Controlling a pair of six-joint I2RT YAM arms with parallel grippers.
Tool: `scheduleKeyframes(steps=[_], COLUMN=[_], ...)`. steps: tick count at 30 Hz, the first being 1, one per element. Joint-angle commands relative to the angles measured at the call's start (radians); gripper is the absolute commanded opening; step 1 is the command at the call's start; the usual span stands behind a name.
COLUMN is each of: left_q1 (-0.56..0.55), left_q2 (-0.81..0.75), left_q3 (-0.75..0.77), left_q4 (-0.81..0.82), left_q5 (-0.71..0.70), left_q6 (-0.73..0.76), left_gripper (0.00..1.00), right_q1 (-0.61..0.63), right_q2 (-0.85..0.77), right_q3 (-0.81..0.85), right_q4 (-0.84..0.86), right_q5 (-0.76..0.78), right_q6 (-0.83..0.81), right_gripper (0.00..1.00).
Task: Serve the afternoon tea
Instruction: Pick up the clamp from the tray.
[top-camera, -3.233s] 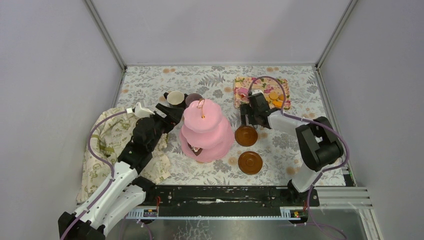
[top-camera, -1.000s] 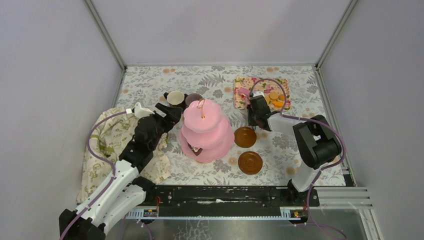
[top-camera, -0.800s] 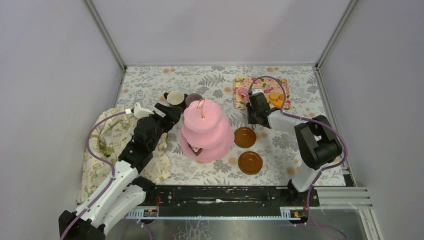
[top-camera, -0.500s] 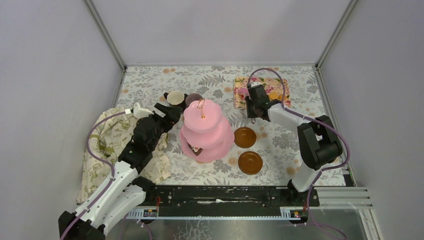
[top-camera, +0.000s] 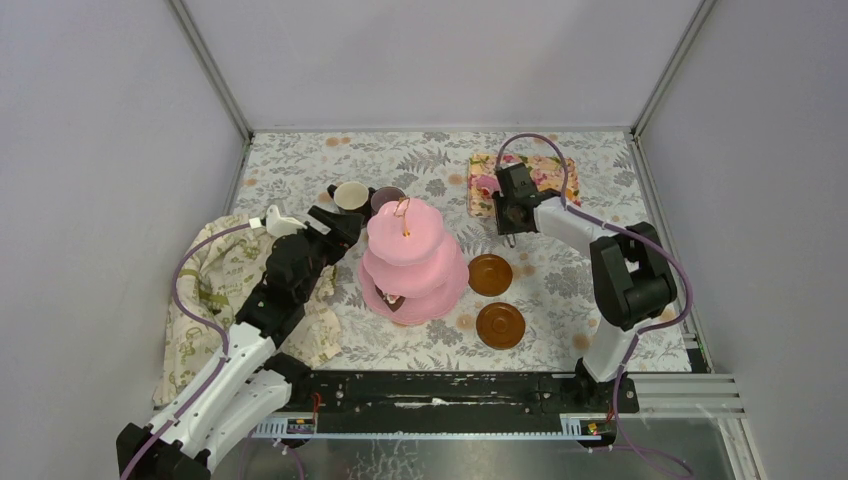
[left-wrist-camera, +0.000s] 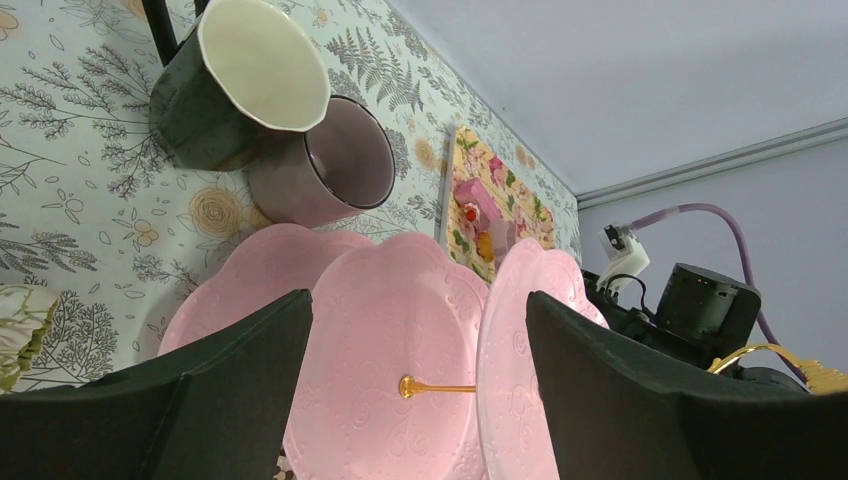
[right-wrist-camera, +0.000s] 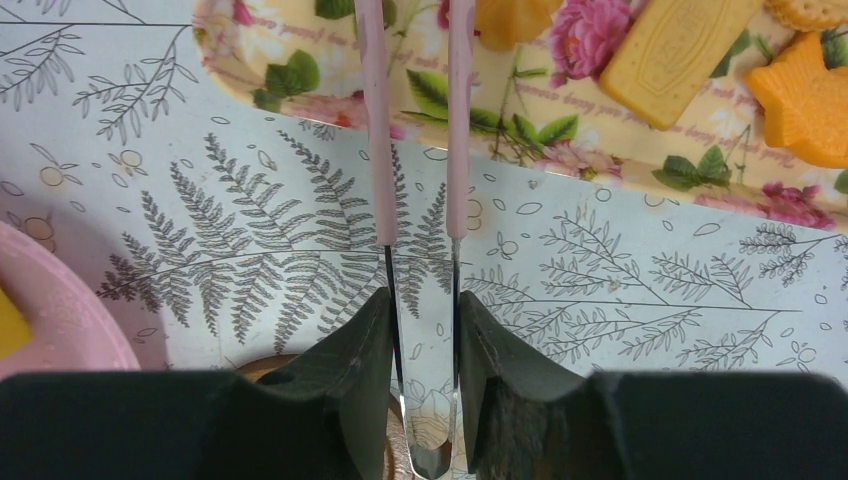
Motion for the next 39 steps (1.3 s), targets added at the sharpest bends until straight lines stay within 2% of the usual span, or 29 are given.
scheduleKeyframes(steps=[1, 28, 39], left_q1=[-0.006, -0.006, -0.006], left_q2=[-0.01, -0.006, -0.004], left_q3=[0.0, -0.021, -0.022], left_q4=[0.059, 0.081, 0.083], left_q5=[0.005, 0.007, 0.012], left_q6=[0.002, -0.008, -0.01], left_gripper=[0.86, 0.86, 0.86], right_q1=[-0.022, -0.076, -0.078], right_q2=[-0.007, 0.134, 0.144], right_q3=[0.057, 0.225, 0.233], right_q4=[-0.023, -0.105, -0.119], right_q5=[0.005, -0.067, -0.103], right_q6=[-0.014, -0.044, -0.051], right_gripper=[0.33, 0.4, 0.41])
